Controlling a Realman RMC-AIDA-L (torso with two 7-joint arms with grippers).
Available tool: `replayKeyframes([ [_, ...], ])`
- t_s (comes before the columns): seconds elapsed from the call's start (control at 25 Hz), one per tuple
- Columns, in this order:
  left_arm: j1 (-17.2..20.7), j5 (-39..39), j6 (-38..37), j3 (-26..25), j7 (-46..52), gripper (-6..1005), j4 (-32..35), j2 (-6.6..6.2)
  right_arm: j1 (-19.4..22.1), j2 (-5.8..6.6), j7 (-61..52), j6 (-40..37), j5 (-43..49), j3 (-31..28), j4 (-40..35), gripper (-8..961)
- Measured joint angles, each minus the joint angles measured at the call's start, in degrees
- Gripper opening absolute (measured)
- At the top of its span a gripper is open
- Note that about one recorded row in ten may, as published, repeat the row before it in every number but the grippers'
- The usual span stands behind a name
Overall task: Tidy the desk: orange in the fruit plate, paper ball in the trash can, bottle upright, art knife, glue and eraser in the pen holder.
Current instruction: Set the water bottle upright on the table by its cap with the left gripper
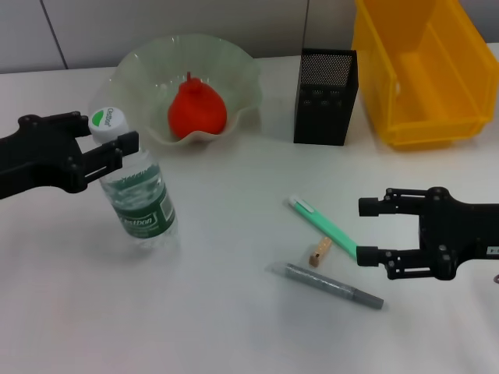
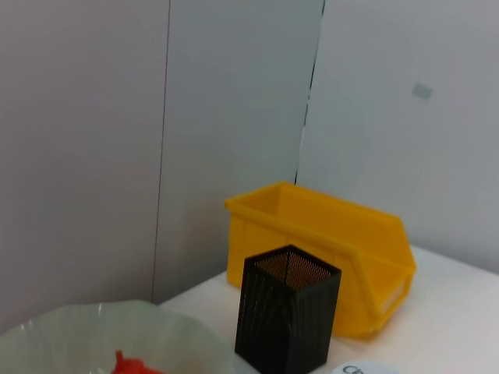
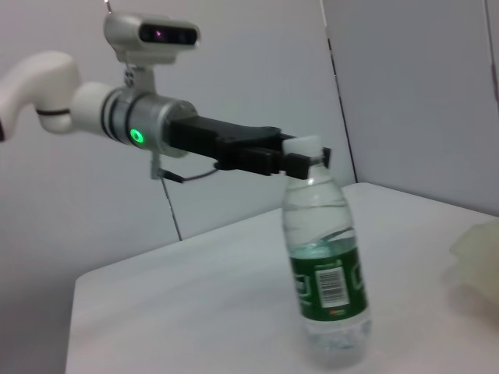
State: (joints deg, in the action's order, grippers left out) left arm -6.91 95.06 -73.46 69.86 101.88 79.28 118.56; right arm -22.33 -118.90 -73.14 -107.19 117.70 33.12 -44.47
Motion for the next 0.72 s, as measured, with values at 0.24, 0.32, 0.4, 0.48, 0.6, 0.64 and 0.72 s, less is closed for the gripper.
replayKeyframes([
  [0.24,-1.42,-6.57,3.42,-0.55,-11.84,485,-8.87,0.07,0.36,-0.01,0.27,-0.44,-0.03,-0.08,0.48,752],
  [0.32,-1.67,-7.16,5.66,-0.24,-14.71,490,-10.62,0.11,0.75,-0.01,0.29,-0.46,-0.02,-0.14,0.68,752],
  [0.4,-1.74,-7.16,5.93,-0.12,-15.17,494,-10.87,0.11,0.87,-0.01,0.3,-0.46,-0.02,-0.11,0.69,752],
  [0.48,-1.77,-7.14,6.37,0.0,-15.9,499,-11.12,0.1,0.95,-0.01,0.31,-0.44,-0.02,-0.09,0.73,753],
  [0.6,-1.78,-6.93,6.83,0.05,-16.19,505,-11.56,0.08,0.96,-0.01,0.33,-0.43,-0.02,-0.08,0.83,753],
  [0.64,-1.78,-6.93,6.83,0.05,-16.19,508,-11.56,0.08,0.97,-0.01,0.34,-0.41,-0.02,-0.03,0.85,753],
  [0.72,-1.8,-6.92,6.84,0.05,-16.21,512,-11.83,0.05,0.97,-0.01,0.34,-0.38,-0.02,0.04,0.86,752],
])
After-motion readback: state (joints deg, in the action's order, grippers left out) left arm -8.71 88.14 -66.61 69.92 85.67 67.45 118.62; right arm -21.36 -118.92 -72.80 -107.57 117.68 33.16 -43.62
